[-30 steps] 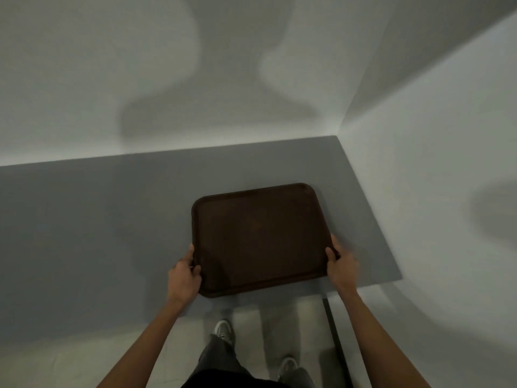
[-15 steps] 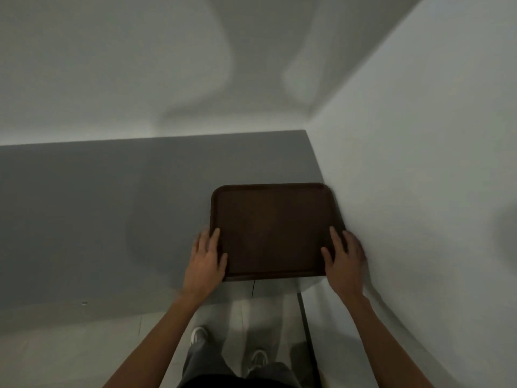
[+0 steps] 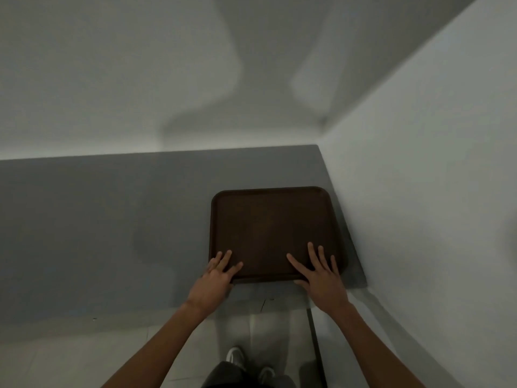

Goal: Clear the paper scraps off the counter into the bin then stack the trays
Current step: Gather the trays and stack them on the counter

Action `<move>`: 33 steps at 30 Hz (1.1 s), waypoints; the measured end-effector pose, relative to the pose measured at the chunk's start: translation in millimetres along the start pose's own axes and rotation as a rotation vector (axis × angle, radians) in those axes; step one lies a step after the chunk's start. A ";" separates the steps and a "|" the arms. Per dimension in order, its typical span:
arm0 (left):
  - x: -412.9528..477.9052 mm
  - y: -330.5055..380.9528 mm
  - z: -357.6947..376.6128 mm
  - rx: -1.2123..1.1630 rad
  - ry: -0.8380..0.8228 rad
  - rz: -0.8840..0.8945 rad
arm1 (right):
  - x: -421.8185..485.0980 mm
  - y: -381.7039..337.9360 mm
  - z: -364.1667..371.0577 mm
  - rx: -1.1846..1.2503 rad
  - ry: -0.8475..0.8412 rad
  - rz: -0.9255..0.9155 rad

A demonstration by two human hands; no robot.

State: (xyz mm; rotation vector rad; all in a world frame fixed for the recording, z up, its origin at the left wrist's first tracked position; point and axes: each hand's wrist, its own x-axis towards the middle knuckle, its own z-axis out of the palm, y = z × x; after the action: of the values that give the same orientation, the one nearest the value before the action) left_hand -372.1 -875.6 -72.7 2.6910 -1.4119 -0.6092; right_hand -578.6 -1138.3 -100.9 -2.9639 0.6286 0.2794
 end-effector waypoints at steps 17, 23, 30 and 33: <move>104.5 -45.3 -33.9 -0.319 0.236 -0.152 | 132.7 10.2 -40.4 0.194 -0.017 -0.050; 114.6 -44.1 -16.7 -0.883 0.616 -0.703 | 154.6 56.8 -36.8 0.755 0.489 0.530; 138.7 -45.3 -24.7 -1.048 0.718 -0.828 | 189.7 71.6 -22.8 0.888 0.461 0.662; 158.9 -56.8 -24.1 -1.055 0.711 -0.836 | 208.1 78.8 -30.2 0.897 0.442 0.644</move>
State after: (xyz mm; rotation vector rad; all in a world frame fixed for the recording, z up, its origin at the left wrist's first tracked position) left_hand -238.4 -972.8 -113.9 2.0635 0.2410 -0.2140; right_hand -419.3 -1295.7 -117.3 -1.8925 1.3144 -0.5071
